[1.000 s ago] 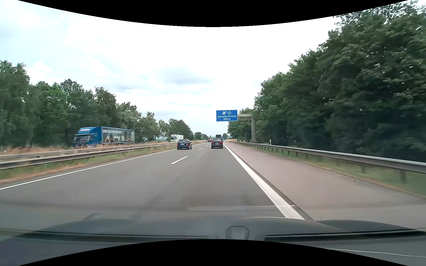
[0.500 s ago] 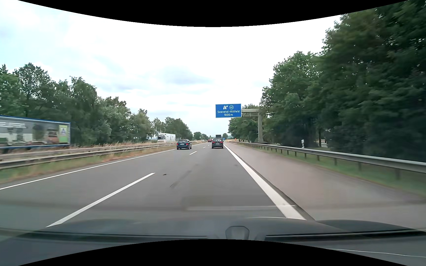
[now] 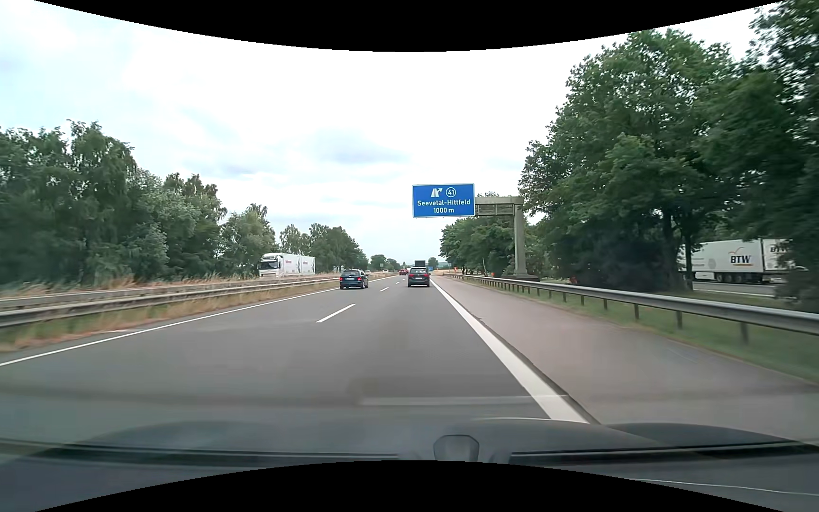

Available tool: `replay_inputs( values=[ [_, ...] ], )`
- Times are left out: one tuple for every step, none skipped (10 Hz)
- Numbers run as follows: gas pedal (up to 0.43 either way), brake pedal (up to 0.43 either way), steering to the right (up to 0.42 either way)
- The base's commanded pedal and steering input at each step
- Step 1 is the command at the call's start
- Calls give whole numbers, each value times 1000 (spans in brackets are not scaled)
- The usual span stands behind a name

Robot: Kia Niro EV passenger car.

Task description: Follow the waypoints while adhering to traffic rules and regulations

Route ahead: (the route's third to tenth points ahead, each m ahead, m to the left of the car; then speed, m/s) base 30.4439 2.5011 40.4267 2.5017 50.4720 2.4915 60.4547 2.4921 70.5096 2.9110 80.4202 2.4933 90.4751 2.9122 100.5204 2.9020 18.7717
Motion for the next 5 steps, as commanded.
replay_inputs(
  values=[
    [0,0,-3],
    [0,0,-3],
    [39,0,-3],
    [39,0,-3],
    [39,0,-3]
  ],
)
